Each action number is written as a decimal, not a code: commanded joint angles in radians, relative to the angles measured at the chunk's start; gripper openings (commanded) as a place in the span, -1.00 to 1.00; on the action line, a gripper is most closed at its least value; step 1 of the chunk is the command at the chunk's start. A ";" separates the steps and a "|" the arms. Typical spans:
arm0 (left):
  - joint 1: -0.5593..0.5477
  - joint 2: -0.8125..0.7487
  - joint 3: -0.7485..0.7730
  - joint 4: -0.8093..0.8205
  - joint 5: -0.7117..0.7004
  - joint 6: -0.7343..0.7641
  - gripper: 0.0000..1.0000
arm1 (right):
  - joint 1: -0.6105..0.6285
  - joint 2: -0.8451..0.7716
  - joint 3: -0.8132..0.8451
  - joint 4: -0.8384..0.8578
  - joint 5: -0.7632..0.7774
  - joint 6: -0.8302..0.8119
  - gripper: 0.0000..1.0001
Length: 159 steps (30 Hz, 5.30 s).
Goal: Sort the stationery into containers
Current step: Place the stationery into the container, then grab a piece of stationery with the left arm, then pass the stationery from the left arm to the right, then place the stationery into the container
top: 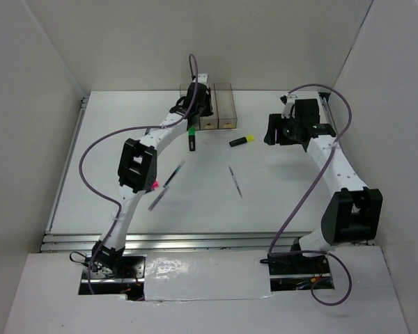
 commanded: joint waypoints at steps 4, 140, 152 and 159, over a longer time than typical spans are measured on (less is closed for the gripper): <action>-0.008 0.002 0.007 0.098 -0.022 0.047 -0.09 | -0.011 0.115 0.107 0.017 0.055 -0.350 0.30; -0.141 -0.633 -0.506 -0.577 1.406 0.284 -0.66 | 0.682 -0.278 0.032 -0.394 0.098 -1.139 -0.90; 0.321 -0.774 -0.598 -0.281 1.047 0.082 0.99 | 0.514 -0.180 0.006 -0.075 0.008 -0.811 -1.00; 0.451 -0.992 -0.841 -0.158 0.710 0.077 0.99 | 0.374 0.228 0.374 0.102 0.029 -0.168 -1.00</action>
